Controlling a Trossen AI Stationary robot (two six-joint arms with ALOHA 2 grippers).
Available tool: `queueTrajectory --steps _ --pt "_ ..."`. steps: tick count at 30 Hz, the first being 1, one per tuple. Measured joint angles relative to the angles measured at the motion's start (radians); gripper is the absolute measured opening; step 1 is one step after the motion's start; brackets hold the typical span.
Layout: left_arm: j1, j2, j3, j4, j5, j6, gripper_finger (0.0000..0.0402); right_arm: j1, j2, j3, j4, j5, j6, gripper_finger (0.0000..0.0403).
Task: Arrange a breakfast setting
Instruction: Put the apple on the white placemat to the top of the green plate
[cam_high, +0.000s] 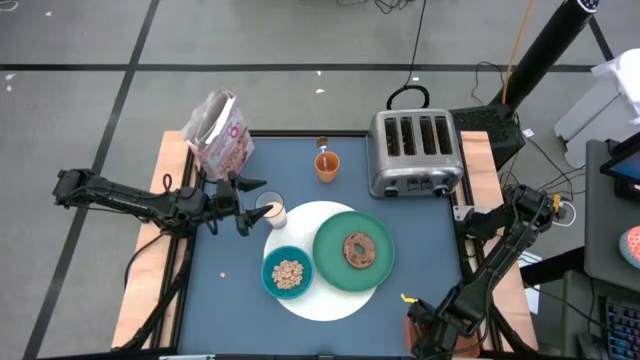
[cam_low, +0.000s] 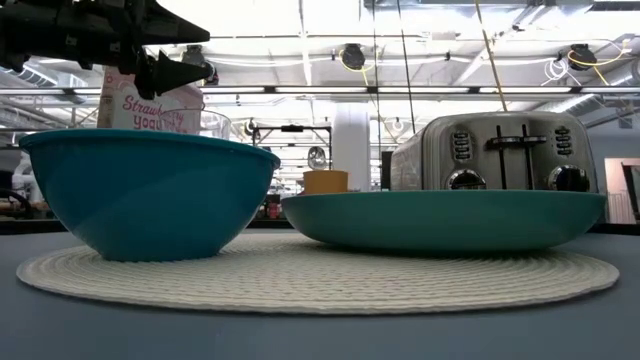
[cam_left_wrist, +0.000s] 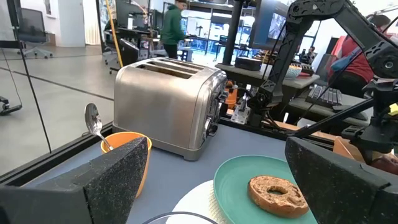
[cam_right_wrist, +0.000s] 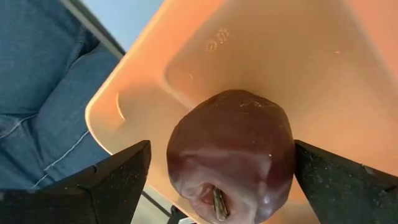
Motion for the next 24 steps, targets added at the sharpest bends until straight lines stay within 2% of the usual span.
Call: queueTrajectory --steps 14,24 --pt "0.0 0.0 0.0 0.0 0.0 0.0 0.0386 0.0 0.0 -0.025 0.005 -0.002 0.006 0.0373" --pt "0.0 0.0 0.0 0.0 0.0 -0.001 0.0386 0.0 0.0 -0.091 0.097 -0.009 0.062 0.0373"
